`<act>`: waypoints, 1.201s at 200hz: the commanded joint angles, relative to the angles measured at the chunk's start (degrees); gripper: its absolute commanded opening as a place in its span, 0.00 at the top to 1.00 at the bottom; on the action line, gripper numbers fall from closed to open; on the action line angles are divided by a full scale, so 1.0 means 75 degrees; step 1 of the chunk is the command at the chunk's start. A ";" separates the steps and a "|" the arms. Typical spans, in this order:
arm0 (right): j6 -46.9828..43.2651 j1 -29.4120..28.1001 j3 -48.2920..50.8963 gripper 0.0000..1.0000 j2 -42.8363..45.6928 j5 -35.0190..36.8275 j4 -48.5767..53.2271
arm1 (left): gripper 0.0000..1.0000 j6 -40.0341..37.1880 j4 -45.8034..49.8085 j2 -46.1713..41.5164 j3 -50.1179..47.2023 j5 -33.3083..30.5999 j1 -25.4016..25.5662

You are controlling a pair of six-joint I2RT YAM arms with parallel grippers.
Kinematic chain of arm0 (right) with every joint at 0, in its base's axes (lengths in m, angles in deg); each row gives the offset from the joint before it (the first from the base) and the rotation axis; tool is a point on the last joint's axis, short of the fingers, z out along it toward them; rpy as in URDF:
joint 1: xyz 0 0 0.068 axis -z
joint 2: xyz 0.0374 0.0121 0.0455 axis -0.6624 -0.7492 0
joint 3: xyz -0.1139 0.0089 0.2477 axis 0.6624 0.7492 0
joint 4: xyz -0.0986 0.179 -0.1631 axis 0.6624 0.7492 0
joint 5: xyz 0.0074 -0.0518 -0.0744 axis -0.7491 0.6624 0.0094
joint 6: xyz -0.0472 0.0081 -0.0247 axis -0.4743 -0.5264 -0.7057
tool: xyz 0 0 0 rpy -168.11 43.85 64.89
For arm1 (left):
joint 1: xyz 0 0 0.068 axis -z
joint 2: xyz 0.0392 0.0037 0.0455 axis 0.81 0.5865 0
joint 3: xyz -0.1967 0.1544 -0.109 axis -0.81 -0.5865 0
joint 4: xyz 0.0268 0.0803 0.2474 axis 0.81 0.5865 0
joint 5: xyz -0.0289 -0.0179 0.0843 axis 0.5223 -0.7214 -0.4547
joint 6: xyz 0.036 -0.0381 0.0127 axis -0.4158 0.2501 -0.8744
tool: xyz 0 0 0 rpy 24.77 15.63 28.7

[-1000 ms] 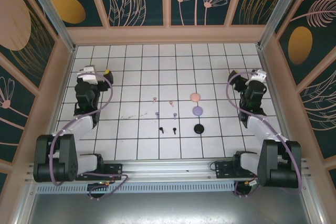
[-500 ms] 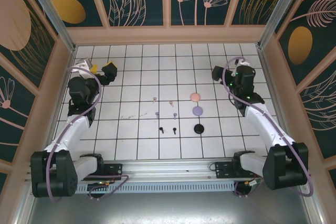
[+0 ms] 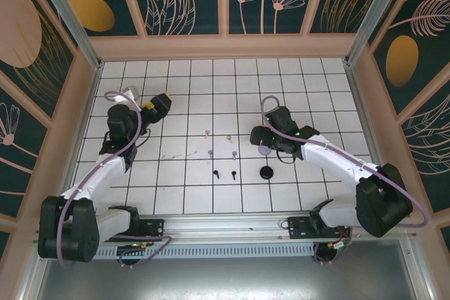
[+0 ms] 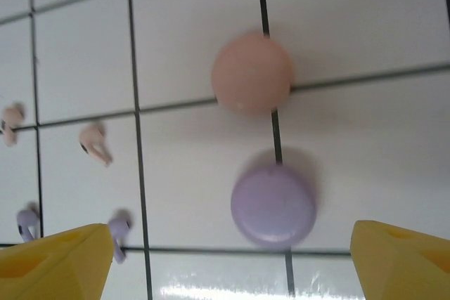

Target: Insert the wireless bluetooth earbuds into the charging case

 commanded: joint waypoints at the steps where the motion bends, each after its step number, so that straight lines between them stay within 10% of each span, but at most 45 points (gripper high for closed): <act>1: 0.1429 -0.0435 0.0005 0.12 0.0072 0.0728 0.1069 | 0.01 0.0163 0.0574 0.0305 0.0163 -0.0553 0.0571; 75: 0.3767 -0.1227 0.0358 0.13 0.0362 0.0802 0.2013 | 0.01 -0.0286 0.1729 0.1466 0.1027 -0.1935 0.1893; 240: 0.4483 -0.1435 0.0476 0.22 -0.0739 0.0266 0.1618 | 0.01 -0.0638 0.1944 0.1727 0.1668 -0.2073 0.1979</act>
